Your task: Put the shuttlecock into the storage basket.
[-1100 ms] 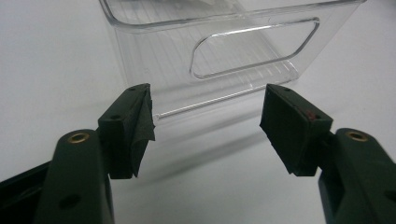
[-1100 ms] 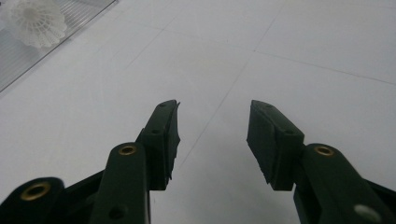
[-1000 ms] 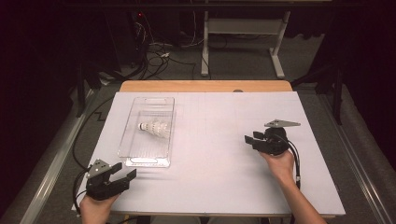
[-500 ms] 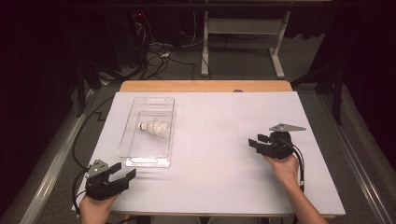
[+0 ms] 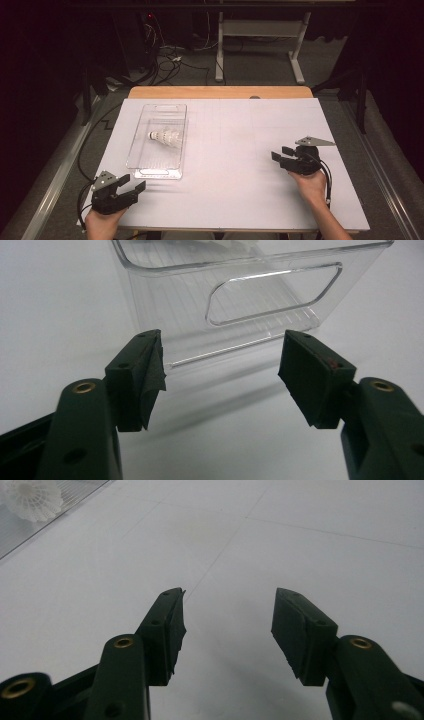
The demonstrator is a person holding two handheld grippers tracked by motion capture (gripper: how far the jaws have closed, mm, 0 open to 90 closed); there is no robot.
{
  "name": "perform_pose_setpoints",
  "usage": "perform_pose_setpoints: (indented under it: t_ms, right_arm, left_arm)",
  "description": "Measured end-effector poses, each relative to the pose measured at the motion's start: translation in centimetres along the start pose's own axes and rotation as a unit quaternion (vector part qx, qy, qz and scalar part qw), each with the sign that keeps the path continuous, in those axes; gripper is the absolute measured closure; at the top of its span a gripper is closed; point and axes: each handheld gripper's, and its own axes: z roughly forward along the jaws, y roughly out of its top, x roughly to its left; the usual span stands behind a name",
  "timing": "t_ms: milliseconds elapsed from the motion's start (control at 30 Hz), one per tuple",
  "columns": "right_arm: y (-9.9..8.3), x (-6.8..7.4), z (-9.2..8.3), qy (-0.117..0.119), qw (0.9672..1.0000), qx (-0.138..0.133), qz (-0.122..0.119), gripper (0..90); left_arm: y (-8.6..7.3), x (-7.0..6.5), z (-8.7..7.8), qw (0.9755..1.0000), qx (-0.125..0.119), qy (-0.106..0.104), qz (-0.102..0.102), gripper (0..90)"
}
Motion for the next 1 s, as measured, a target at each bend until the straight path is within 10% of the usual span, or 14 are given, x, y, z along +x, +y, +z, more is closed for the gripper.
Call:
perform_pose_setpoints:
  t_ms: [1000]
  right_arm:
    - [-2.6,-0.7,-2.8,-0.01,0.9997,-0.021,0.007,42.8]
  left_arm:
    - [0.0,0.0,-0.1,1.0,-0.004,0.001,-0.001,35.0]
